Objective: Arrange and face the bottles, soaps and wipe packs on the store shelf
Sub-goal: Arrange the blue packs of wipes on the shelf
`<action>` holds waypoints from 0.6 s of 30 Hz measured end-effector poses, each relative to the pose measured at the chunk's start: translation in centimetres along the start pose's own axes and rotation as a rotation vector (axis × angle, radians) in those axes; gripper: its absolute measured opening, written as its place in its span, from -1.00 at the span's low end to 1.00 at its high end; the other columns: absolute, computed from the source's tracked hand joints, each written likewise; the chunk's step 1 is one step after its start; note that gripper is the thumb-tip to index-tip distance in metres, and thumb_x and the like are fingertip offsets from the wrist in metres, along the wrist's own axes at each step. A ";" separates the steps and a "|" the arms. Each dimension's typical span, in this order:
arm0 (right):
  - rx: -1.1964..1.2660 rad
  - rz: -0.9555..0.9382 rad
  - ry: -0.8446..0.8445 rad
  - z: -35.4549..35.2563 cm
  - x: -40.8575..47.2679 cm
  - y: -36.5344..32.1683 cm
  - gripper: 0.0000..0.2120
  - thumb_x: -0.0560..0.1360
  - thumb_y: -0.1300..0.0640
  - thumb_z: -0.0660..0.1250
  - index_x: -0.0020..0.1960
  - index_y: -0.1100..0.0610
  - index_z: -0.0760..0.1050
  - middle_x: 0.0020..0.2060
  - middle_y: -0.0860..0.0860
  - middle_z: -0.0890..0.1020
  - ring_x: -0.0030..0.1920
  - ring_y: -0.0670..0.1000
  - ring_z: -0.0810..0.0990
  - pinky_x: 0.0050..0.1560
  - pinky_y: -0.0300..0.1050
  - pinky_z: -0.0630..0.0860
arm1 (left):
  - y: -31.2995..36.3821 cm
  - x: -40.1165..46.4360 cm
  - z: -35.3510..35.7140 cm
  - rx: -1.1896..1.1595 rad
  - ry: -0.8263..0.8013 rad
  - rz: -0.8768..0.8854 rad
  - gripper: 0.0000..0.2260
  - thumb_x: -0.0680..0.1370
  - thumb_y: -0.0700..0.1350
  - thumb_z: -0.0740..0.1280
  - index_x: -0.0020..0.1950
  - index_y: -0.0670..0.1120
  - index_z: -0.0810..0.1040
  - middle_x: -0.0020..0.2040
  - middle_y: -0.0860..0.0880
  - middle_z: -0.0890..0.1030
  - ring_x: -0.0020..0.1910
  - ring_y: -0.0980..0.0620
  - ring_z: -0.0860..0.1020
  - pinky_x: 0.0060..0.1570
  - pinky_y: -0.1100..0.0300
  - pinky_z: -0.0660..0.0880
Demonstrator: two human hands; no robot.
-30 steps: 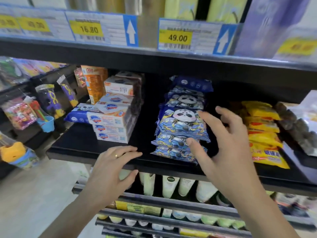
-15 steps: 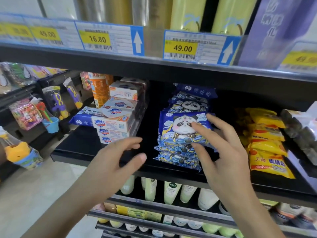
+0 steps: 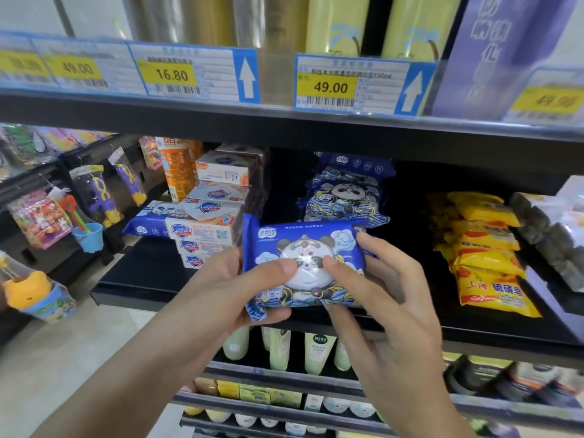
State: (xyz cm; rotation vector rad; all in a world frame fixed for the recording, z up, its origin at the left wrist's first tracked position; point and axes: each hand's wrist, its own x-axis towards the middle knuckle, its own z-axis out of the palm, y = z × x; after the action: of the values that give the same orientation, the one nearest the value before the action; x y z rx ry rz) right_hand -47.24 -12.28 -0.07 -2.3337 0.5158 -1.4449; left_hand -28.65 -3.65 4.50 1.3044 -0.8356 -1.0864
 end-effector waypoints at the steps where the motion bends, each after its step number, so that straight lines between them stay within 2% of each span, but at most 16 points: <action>1: -0.015 0.012 -0.011 -0.1 0.2 -0.2 -0.40 0.48 0.29 0.51 0.44 -0.06 0.50 0.45 0.08 0.36 0.43 0.06 0.47 0.27 -0.12 0.56 | -0.1 0.0 -0.1 0.011 0.003 0.011 -0.57 0.35 0.00 0.46 0.21 -0.05 0.64 0.05 -0.04 0.76 0.02 -0.02 0.74 -0.16 0.21 0.66; 3: -0.016 0.082 -0.047 -0.6 0.5 -0.7 -0.26 0.41 0.19 0.57 0.51 -0.14 0.39 0.49 -0.01 0.32 0.44 0.02 0.46 0.30 -0.15 0.53 | 0.0 -0.1 -0.3 0.026 0.008 0.034 -0.57 0.35 -0.01 0.46 0.21 -0.05 0.64 0.06 -0.05 0.76 0.03 -0.04 0.74 -0.15 0.20 0.66; 5: 0.164 0.285 -0.124 -1.3 1.0 -1.4 0.00 0.33 0.07 0.64 0.58 -0.29 0.16 0.51 -0.20 0.27 0.43 -0.05 0.47 0.30 -0.09 0.54 | 0.2 -0.1 -0.5 0.044 0.025 0.056 -0.56 0.34 0.00 0.47 0.21 -0.03 0.63 0.06 -0.04 0.76 0.04 -0.05 0.74 -0.10 0.17 0.68; 7: 0.384 0.515 -0.174 -2.3 1.8 -2.1 0.08 0.25 -0.13 0.67 0.52 -0.48 0.05 0.41 -0.41 0.35 0.35 -0.18 0.52 0.28 -0.10 0.54 | 0.3 -0.2 -0.7 0.063 0.033 0.087 -0.56 0.35 -0.01 0.47 0.22 -0.02 0.62 0.07 -0.02 0.76 0.06 -0.03 0.73 -0.07 0.18 0.67; 10: 0.437 0.719 -0.205 -3.7 3.2 -2.5 -0.18 0.21 -0.42 0.51 0.40 -0.54 0.26 0.26 -0.43 0.50 0.20 -0.23 0.62 0.20 0.01 0.59 | 0.5 -0.5 -0.9 0.102 0.032 0.155 -0.56 0.35 -0.08 0.49 0.23 0.01 0.60 0.05 0.07 0.76 0.04 0.10 0.72 -0.11 0.35 0.60; 12: 0.413 0.777 -0.267 -4.0 4.0 -2.7 -0.28 0.18 -0.52 0.40 0.33 -0.51 0.38 0.20 -0.41 0.56 0.11 -0.22 0.66 0.13 0.01 0.63 | 0.4 -0.6 -1.1 0.118 0.050 0.208 -0.56 0.33 -0.14 0.51 0.20 0.00 0.58 0.01 0.11 0.76 -0.01 0.17 0.72 -0.15 0.41 0.56; 15: 0.556 0.865 -0.340 -3.6 4.5 -2.9 -0.33 0.18 -0.48 0.38 0.27 -0.35 0.54 0.18 -0.26 0.65 -0.02 -0.03 0.73 -0.08 -0.04 0.67 | 0.0 -0.4 -1.7 0.169 0.037 0.269 -0.52 0.30 -0.18 0.59 0.19 0.01 0.60 0.04 0.08 0.75 0.04 0.12 0.71 -0.06 0.38 0.57; 16: 0.621 0.899 -0.379 -3.3 4.6 -3.0 -0.35 0.19 -0.46 0.42 0.25 -0.29 0.59 0.19 -0.20 0.66 -0.03 0.05 0.74 -0.12 -0.02 0.66 | -0.1 -0.3 -2.0 0.199 0.020 0.300 -0.51 0.31 -0.22 0.64 0.18 0.04 0.62 0.07 0.04 0.74 0.07 0.08 0.70 -0.02 0.35 0.58; 18: 0.767 0.964 -0.468 -2.7 4.8 -3.1 -0.32 0.18 -0.45 0.52 0.23 -0.20 0.63 0.23 -0.14 0.66 -0.05 0.16 0.72 -0.19 0.02 0.64 | -0.3 -0.2 -2.3 0.238 -0.015 0.363 -0.54 0.35 -0.28 0.59 0.17 0.09 0.63 0.10 0.00 0.71 0.09 0.04 0.68 0.04 0.28 0.58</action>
State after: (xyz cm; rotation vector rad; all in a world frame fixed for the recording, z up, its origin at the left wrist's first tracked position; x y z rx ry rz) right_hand -47.34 -12.17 6.23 -1.3781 0.6532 -0.4706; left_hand -26.56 -2.69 3.91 1.2754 -1.1886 -0.7259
